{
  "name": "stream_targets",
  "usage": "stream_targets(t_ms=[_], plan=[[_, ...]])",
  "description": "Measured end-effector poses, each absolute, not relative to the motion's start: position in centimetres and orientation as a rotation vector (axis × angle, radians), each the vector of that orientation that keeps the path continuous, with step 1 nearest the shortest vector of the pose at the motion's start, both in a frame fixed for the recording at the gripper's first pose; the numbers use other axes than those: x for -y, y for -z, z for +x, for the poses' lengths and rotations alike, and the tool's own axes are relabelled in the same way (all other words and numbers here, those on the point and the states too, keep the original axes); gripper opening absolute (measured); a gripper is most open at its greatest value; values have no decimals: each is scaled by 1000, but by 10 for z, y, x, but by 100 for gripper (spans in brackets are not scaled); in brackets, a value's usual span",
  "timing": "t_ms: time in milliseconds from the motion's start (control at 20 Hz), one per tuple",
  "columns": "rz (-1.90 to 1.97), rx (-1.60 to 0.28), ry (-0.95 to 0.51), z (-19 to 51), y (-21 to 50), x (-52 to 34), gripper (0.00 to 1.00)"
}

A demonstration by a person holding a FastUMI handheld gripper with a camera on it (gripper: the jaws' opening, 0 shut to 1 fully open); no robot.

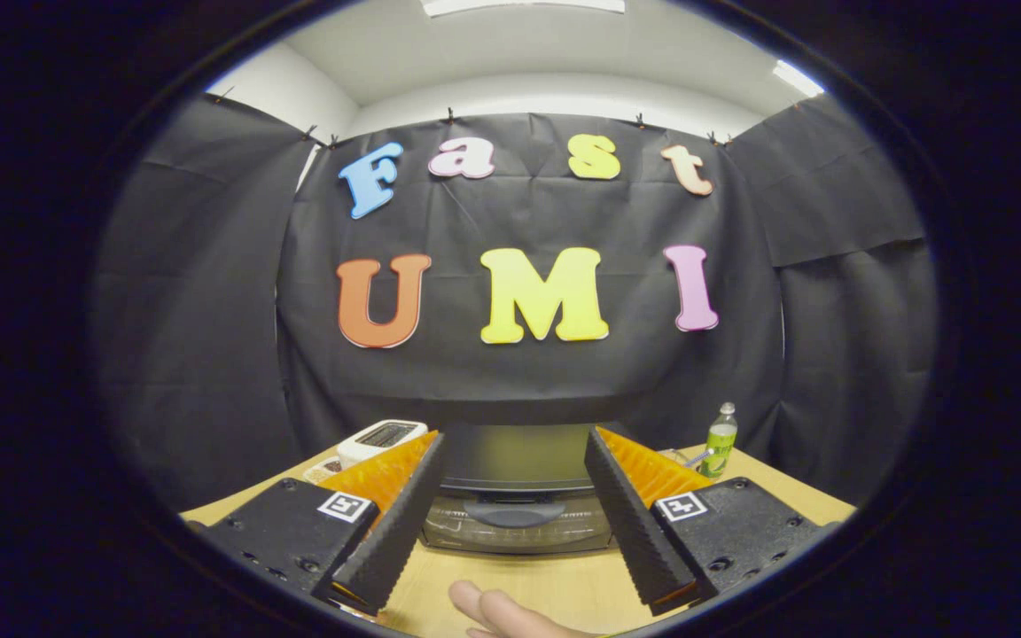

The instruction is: Open the toaster oven, put the food inside, and close the toaster oven door.

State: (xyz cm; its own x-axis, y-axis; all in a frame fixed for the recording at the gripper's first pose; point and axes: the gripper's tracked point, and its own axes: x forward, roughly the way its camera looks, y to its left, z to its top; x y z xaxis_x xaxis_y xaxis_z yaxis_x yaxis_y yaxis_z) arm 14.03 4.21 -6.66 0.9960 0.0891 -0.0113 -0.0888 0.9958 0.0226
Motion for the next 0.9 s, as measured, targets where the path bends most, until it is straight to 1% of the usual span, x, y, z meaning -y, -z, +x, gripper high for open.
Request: stream_targets(t_ms=[300, 400, 650, 900], plan=[[31, -136, -54, 203, 118, -37, 100], [25, -185, -79, 216, 136, -47, 100], [47, -247, -97, 238, 164, -54, 100], [76, -290, -88, 242, 181, -50, 100]])
